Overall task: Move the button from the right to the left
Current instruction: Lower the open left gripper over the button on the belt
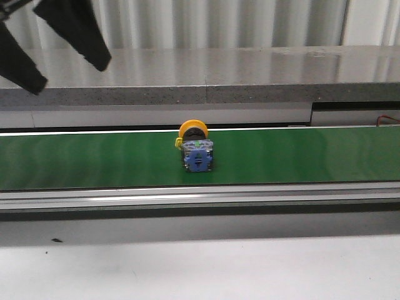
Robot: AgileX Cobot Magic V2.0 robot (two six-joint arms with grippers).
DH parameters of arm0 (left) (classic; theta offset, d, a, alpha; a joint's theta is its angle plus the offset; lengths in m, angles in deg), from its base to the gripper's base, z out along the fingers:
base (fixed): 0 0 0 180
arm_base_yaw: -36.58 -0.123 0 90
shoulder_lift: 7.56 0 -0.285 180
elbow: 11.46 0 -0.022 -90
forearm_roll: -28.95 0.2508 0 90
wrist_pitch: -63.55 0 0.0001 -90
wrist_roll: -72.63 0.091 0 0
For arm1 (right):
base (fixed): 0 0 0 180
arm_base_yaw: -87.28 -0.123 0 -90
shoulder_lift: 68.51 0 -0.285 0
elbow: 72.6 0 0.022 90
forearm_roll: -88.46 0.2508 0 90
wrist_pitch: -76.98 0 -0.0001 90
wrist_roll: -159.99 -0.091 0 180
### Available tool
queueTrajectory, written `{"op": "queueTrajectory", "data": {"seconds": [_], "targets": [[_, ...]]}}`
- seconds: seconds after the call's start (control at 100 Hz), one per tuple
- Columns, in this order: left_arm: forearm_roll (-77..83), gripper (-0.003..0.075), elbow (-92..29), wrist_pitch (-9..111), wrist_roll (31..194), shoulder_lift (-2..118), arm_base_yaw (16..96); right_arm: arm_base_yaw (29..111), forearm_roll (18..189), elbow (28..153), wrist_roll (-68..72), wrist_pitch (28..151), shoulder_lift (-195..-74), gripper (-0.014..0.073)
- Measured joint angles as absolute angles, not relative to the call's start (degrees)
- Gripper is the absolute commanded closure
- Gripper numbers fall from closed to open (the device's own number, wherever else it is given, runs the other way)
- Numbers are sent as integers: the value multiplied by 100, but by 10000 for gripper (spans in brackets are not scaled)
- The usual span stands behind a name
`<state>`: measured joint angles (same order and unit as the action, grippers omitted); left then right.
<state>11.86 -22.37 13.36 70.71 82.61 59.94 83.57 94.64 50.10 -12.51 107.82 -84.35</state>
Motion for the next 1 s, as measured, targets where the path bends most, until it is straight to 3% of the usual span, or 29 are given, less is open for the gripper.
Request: {"op": "queueTrajectory", "data": {"seconds": [0.49, 0.76, 1.0], "targets": [[1188, 136, -694, 244, 5781, 10105, 6396, 8357, 9464, 5010, -1239, 10782, -8435, 660], [1244, 136, -360, 104, 5477, 10518, 6643, 8357, 9464, 5010, -1239, 10782, -8435, 660], [2242, 137, -332, -18, 4853, 10678, 6854, 8357, 9464, 5010, -1227, 10782, -8435, 660]]}}
